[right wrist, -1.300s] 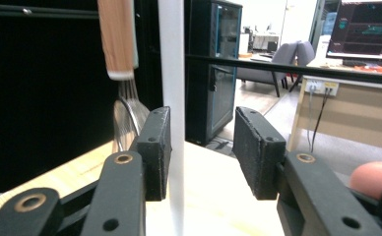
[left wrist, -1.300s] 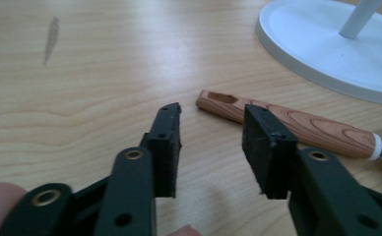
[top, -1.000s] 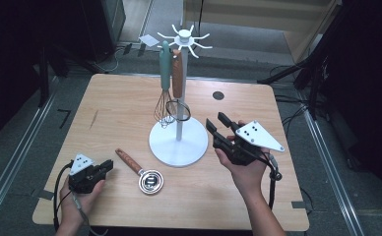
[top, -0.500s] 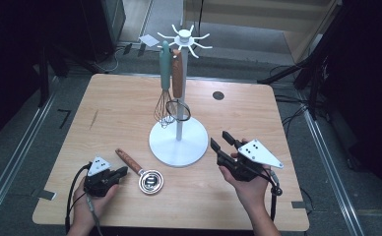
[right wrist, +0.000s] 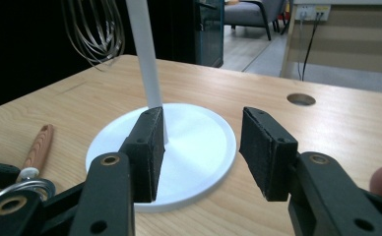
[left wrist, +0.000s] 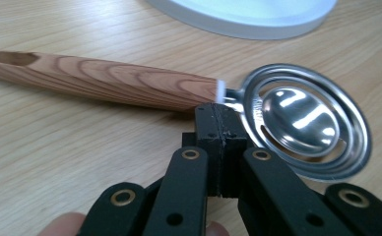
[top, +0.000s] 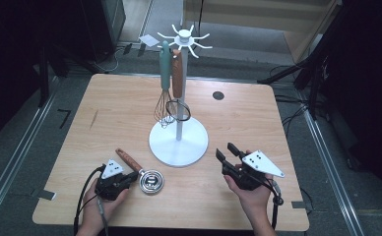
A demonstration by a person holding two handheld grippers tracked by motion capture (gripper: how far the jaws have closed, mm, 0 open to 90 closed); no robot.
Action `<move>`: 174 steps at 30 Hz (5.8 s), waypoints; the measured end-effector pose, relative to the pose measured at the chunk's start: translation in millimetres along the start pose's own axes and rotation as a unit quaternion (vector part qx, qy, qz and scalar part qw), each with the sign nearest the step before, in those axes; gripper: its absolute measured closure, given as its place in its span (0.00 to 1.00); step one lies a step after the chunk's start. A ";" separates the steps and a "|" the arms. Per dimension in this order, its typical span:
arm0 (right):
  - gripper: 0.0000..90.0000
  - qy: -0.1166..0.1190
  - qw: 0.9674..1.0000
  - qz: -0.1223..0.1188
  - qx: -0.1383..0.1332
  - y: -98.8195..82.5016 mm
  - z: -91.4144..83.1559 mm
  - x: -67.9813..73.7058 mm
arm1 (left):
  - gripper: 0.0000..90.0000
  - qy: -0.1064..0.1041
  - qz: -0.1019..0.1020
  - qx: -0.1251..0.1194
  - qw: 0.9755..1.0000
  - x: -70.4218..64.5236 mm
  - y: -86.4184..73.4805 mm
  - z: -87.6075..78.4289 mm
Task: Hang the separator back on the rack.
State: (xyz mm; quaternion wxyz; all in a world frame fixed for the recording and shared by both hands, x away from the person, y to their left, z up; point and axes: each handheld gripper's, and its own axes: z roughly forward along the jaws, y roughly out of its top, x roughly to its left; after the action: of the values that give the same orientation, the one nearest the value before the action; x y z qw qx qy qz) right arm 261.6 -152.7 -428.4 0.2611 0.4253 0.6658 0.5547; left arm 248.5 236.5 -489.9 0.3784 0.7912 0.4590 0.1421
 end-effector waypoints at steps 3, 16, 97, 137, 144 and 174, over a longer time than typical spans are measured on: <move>0.60 -0.004 1.000 0.004 0.008 -6.5 0.1 -1.2 | 1.00 -0.005 0.009 0.005 1.000 -6.0 0.5 2.7; 0.60 -0.002 1.000 0.001 0.019 -14.2 2.5 2.2 | 1.00 -0.036 0.040 0.014 0.998 -37.9 5.4 15.3; 0.59 0.045 0.997 -0.005 0.068 -33.6 -3.9 13.9 | 1.00 0.032 -0.048 -0.004 0.998 34.3 35.8 33.1; 0.69 0.160 0.947 -0.109 0.256 -68.6 34.0 78.9 | 1.00 -0.017 -0.020 0.005 1.000 -34.4 25.9 39.3; 0.77 0.163 0.942 -0.115 0.270 -70.2 34.9 76.9 | 1.00 -0.021 -0.020 0.005 1.000 -35.9 26.6 40.8; 0.78 0.142 0.943 -0.110 0.279 -67.0 24.7 43.1 | 0.87 0.003 -0.034 -0.052 0.998 6.1 23.2 6.6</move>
State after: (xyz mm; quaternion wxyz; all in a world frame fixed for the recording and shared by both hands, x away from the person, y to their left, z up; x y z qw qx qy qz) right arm 241.6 -104.6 -493.5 0.0942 0.3216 0.8669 0.3691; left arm 269.9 231.8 -478.2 0.4224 0.7537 0.4788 0.1556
